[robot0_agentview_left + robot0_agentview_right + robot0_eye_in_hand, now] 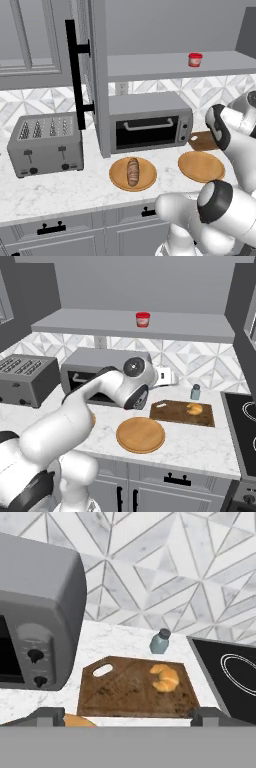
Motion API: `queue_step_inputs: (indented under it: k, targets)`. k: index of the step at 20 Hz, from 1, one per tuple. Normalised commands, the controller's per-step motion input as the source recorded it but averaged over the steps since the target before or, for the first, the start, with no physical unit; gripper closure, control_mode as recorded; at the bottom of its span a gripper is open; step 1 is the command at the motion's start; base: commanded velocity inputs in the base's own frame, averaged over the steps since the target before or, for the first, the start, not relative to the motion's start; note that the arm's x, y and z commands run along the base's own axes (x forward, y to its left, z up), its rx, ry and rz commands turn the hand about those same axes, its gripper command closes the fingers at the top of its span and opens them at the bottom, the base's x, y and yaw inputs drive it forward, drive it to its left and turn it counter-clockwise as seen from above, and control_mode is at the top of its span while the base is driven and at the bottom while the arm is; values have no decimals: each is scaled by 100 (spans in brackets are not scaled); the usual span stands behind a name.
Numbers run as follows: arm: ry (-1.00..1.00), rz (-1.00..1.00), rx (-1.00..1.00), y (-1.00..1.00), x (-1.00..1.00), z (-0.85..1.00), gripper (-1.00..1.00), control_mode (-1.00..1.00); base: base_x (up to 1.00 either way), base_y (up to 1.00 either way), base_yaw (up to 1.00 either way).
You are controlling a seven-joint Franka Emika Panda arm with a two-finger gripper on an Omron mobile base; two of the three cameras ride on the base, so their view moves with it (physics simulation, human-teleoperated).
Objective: From the different types of pastries on the counter, select a croissant and place it on the cutting board. Then retrieve a jar of jam from the cabinet and place it alongside the croissant on the cutting board.
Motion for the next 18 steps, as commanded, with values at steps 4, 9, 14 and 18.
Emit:
queue_step_inputs:
  k: [4, 9, 14, 18]
  targets:
    - [-18, 0, 0, 5, -20, 59, -100, -100, 0, 0, 0]
    - [-17, 0, 0, 15, -18, 63, -100, -100, 0, 0, 0]
    - [-5, -1, 0, 29, -3, 56, -100, -100, 0, 0, 0]
    - [0, 0, 0, 41, -1, 58, -100, -100, 0, 0, 0]
